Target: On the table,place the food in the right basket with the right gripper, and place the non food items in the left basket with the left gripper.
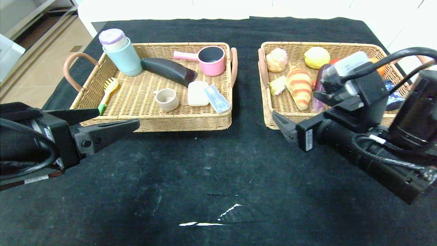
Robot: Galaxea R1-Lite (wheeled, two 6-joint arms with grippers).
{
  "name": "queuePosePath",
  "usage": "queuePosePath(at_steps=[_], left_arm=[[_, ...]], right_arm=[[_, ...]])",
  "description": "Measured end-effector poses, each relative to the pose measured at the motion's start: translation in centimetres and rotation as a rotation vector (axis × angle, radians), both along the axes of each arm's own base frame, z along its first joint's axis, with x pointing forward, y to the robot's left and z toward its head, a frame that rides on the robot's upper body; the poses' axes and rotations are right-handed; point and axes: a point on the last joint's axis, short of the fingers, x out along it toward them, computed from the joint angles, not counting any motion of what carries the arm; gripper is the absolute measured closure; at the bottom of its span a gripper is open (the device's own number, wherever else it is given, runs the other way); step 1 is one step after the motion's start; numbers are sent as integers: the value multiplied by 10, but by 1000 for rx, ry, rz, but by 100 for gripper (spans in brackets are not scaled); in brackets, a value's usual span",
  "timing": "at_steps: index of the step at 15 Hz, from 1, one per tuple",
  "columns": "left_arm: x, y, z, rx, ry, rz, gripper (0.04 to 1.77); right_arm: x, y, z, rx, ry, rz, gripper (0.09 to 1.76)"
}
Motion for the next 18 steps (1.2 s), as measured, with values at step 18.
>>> queuePosePath(at_steps=[18], left_arm=[[-117,40,-27,52,68,101,9]], right_arm=[[-141,-149,-12,49,163,-107,15]])
